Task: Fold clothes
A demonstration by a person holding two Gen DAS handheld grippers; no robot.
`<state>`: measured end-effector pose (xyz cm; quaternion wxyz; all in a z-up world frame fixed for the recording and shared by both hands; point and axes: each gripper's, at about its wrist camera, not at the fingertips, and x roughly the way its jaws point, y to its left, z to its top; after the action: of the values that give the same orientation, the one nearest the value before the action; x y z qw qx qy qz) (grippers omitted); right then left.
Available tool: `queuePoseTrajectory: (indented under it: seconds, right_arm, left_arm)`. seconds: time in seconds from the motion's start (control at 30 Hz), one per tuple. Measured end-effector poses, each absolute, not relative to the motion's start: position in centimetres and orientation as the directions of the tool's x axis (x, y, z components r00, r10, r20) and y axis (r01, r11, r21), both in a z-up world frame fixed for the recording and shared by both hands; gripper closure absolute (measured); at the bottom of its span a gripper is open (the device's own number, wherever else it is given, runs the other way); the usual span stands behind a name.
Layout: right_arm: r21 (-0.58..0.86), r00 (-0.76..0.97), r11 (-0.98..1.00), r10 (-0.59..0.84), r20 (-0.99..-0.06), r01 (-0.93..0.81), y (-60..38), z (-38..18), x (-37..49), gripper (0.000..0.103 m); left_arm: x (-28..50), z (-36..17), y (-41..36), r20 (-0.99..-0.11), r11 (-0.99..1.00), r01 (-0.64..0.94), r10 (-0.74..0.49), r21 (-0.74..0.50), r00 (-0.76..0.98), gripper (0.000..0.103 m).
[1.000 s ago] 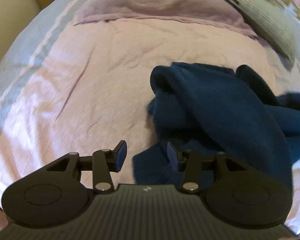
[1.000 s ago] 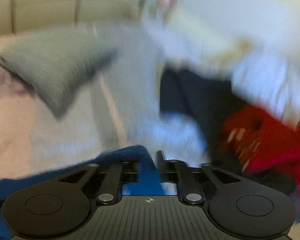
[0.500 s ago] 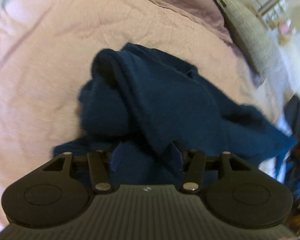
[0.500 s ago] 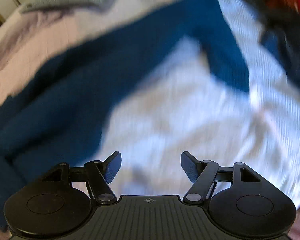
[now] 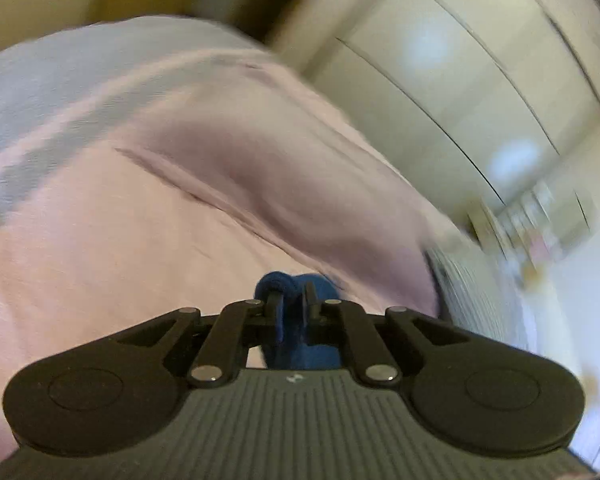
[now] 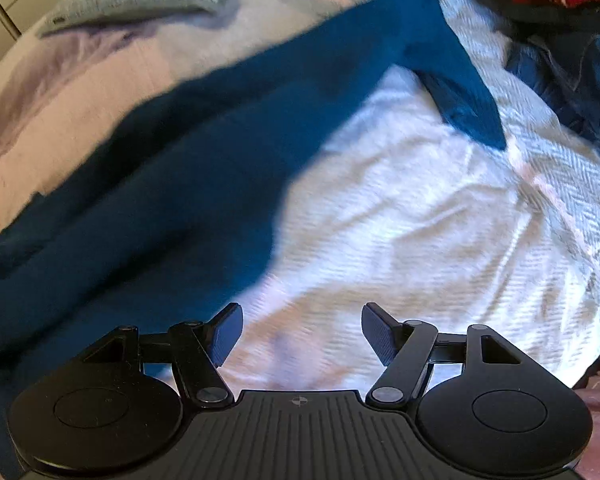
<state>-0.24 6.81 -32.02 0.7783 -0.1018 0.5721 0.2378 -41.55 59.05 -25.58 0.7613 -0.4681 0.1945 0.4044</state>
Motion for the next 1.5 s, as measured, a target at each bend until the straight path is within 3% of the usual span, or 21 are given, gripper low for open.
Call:
queuePoseTrajectory:
  seconds: [0.2, 0.23, 0.27, 0.43, 0.53, 0.67, 0.77, 0.83, 0.9, 1.0, 1.07, 1.13, 1.23, 1.3, 1.33, 1.4, 1.5]
  right_arm:
    - [0.118, 0.242, 0.853, 0.273, -0.931, -0.508, 9.9, -32.8, -2.4, 0.034]
    - [0.116, 0.235, 0.853, 0.267, -0.934, -0.509, 10.2, -33.2, -2.6, 0.034]
    - [0.114, 0.228, 0.853, 0.262, -0.938, -0.51, 10.4, -33.6, -2.8, 0.034]
    - [0.098, 0.197, 0.845, 0.233, -0.952, -0.526, 10.6, -35.1, -3.2, 0.034]
    - [0.099, 0.17, 0.846, 0.218, -0.961, -0.524, 10.7, -36.2, -2.6, 0.034]
    - [0.105, 0.147, 0.83, 0.218, -0.965, -0.547, 11.5, -36.7, -1.7, 0.034]
    - [0.086, 0.154, 0.801, 0.217, -0.964, -0.593, 12.4, -36.6, -1.3, 0.034]
    - [0.065, 0.162, 0.785, 0.207, -0.965, -0.616, 12.9, -36.6, -1.0, 0.034]
    - [0.053, 0.167, 0.779, 0.199, -0.966, -0.624, 13.0, -36.5, -0.6, 0.034]
    - [0.038, 0.191, 0.783, 0.197, -0.962, -0.62, 12.8, -36.0, 0.2, 0.034]
    - [0.022, 0.217, 0.787, 0.197, -0.956, -0.617, 12.7, -35.5, 1.0, 0.034]
    - [0.013, 0.239, 0.793, 0.199, -0.95, -0.609, 12.8, -35.1, 2.1, 0.034]
    - [0.028, 0.26, 0.803, 0.226, -0.939, -0.596, 13.4, -34.5, 4.3, 0.034]
    - [0.042, 0.272, 0.794, 0.256, -0.927, -0.606, 14.5, -34.1, 5.6, 0.034]
    - [0.044, 0.279, 0.786, 0.271, -0.921, -0.617, 15.2, -34.0, 6.1, 0.034]
    - [0.047, 0.288, 0.76, 0.303, -0.908, -0.649, 16.9, -33.7, 7.1, 0.034]
    - [0.062, 0.282, 0.703, 0.362, -0.889, -0.708, 19.7, -33.4, 8.7, 0.034]
  left_arm:
    - [-49.2, -29.5, 66.3, -0.775, -0.035, -0.828, 0.376, -0.559, 0.508, 0.095]
    - [-49.2, -30.0, 65.8, -0.776, -0.047, -0.821, 0.361, -0.569, 0.517, 0.089]
    - [-49.0, -30.4, 65.1, -0.774, -0.054, -0.812, 0.344, -0.581, 0.531, 0.081]
    - [-48.1, -32.5, 61.5, -0.759, -0.097, -0.766, 0.263, -0.635, 0.595, 0.077]
    - [-47.5, -33.8, 59.3, -0.744, -0.125, -0.738, 0.215, -0.664, 0.633, 0.066]
    - [-46.8, -35.5, 56.4, -0.717, -0.165, -0.697, 0.152, -0.697, 0.681, 0.06]
    - [-44.4, -37.2, 55.8, -0.68, -0.233, -0.641, 0.177, -0.731, 0.711, 0.056]
    - [-43.5, -38.5, 56.3, -0.679, -0.262, -0.629, 0.206, -0.732, 0.705, 0.062]
    - [-42.7, -38.9, 57.3, -0.655, -0.243, -0.61, 0.223, -0.755, 0.722, 0.098]
    - [-43.3, -36.3, 58.7, -0.585, -0.138, -0.576, 0.339, -0.805, 0.737, 0.099]
    - [-46.2, -32.3, 59.7, -0.521, -0.062, -0.576, 0.513, -0.815, 0.682, 0.099]
    - [-50.4, -29.3, 60.7, -0.485, -0.13, -0.569, 0.691, -0.812, 0.535, 0.097]
    - [-54.8, -27.0, 61.6, -0.564, -0.347, -0.55, 0.773, -0.759, 0.291, 0.086]
    - [-55.1, -26.1, 61.9, -0.599, -0.342, -0.601, 0.744, -0.722, 0.295, 0.085]
    - [-54.0, -25.8, 62.0, -0.618, -0.309, -0.651, 0.72, -0.693, 0.316, 0.083]
    - [-50.6, -25.7, 61.3, -0.683, -0.198, -0.776, 0.632, -0.599, 0.366, 0.069]
    - [-42.1, -27.7, 60.3, -0.756, 0.082, -0.873, 0.466, -0.481, 0.46, 0.067]
